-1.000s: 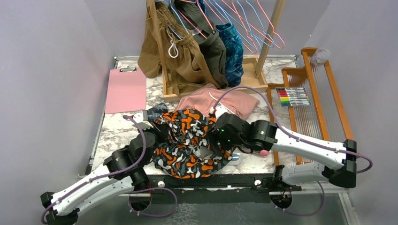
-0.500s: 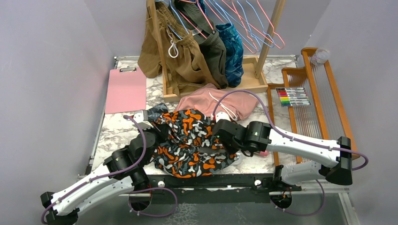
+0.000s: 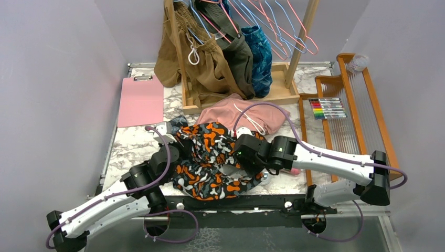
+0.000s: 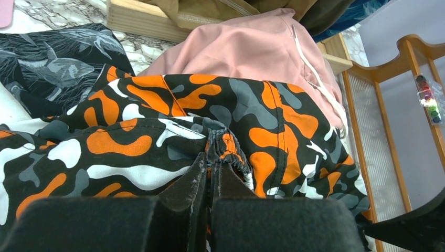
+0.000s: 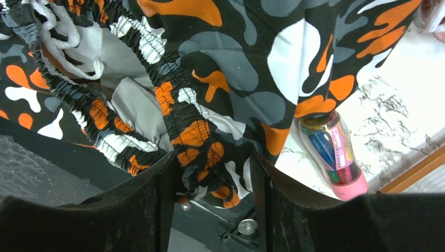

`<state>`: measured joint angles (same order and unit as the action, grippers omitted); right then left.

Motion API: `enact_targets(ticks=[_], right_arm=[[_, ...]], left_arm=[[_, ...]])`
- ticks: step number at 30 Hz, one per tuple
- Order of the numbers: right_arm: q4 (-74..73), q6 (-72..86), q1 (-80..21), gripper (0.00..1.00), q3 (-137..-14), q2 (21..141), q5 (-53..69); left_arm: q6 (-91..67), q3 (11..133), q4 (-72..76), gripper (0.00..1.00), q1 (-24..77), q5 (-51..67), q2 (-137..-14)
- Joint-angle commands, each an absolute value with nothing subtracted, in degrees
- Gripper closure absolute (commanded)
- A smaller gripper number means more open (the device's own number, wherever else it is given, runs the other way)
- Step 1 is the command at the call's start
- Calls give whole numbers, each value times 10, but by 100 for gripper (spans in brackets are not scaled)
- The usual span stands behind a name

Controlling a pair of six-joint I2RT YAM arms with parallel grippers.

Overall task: Place the shorts on the hanger
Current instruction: Adjust the shorts at the center of the board.

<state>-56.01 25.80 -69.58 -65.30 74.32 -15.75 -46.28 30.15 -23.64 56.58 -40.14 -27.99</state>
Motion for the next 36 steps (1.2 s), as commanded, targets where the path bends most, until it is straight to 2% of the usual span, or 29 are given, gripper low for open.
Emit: enact_targets(ticks=[1,5,7,11,13,14,21,28,30,36], right_arm=[[-534,250,-700,44,-637,755,-147],[-532,247,-701,43,-621,765,-146],[-531,248,-702,47,-613,772,-151],[-535,258,-703,76,-615,769,-183],[-541,268,-703,97,-626,763,-208],[-542,268,-703,99,-635,758,-223],[-519,242,-698,99,-752,721,-404],[-385,86,-679,99,-796,673,-508],[-368,62,-631,99,-784,674,-479],[-334,95,-463,99,-698,679,-256]], left_arm=[[-465,320,-217,100,564,-379,-286],[-461,324,-215,100,564,-383,-285],[-460,324,-215,100,564,-385,-284],[-454,325,-215,100,564,-382,-283],[-445,327,-216,100,564,-380,-279],[-437,329,-217,100,564,-380,-277],[-340,372,-222,100,564,-379,-265],[-261,405,-233,94,564,-334,-276],[-264,391,-235,94,565,-325,-284],[-268,377,-229,94,564,-268,-374]])
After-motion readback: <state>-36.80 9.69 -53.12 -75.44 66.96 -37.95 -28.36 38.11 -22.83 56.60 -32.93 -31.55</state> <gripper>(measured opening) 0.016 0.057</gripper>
